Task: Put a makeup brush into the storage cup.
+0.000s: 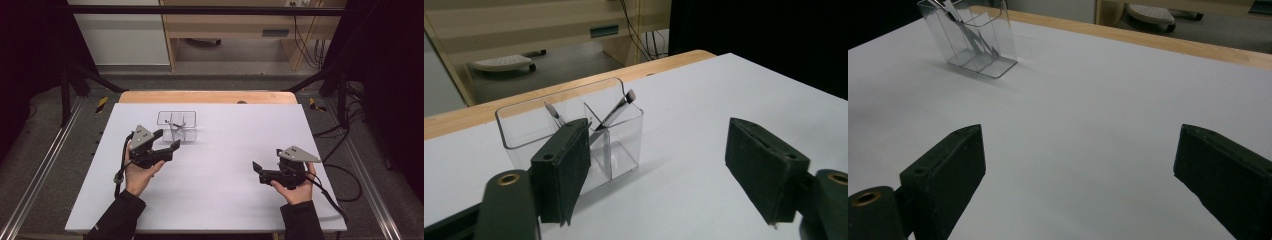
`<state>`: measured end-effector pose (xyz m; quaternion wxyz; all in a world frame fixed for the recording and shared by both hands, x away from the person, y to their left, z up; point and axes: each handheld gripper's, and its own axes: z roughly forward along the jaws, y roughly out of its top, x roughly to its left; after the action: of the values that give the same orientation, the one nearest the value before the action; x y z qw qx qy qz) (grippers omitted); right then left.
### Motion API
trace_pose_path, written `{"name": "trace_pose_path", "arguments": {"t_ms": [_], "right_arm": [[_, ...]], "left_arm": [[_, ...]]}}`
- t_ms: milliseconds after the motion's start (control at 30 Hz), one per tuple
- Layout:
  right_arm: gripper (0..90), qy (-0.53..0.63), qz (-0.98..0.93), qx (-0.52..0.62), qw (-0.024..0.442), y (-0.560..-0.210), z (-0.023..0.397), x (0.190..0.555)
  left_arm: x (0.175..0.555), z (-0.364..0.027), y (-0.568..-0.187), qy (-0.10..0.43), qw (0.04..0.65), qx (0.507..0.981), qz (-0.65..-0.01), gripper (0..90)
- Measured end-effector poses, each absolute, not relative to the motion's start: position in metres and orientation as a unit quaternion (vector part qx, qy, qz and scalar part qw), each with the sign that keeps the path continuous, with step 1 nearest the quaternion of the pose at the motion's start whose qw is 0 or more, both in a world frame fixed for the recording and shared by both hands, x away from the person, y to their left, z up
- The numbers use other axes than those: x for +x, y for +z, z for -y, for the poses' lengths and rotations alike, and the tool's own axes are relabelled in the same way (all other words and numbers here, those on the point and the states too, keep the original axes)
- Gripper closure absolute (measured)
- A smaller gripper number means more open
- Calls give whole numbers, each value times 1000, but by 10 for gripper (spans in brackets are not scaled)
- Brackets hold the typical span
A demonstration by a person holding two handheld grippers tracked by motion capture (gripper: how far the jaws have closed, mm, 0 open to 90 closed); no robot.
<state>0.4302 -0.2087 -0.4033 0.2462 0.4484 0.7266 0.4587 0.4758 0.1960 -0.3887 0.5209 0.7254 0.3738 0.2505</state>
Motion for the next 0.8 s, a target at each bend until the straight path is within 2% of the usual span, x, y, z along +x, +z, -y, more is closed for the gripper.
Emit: {"name": "trace_pose_path", "arguments": {"t_ms": [467,800], "right_arm": [[68,465,-726,442,247,-401,210,428],[67,467,-729,438,243,-400,212,427]], "left_arm": [[453,-207,-403,241,502,741,-375,138],[443,-220,-413,240,485,745,-389,100]]}}
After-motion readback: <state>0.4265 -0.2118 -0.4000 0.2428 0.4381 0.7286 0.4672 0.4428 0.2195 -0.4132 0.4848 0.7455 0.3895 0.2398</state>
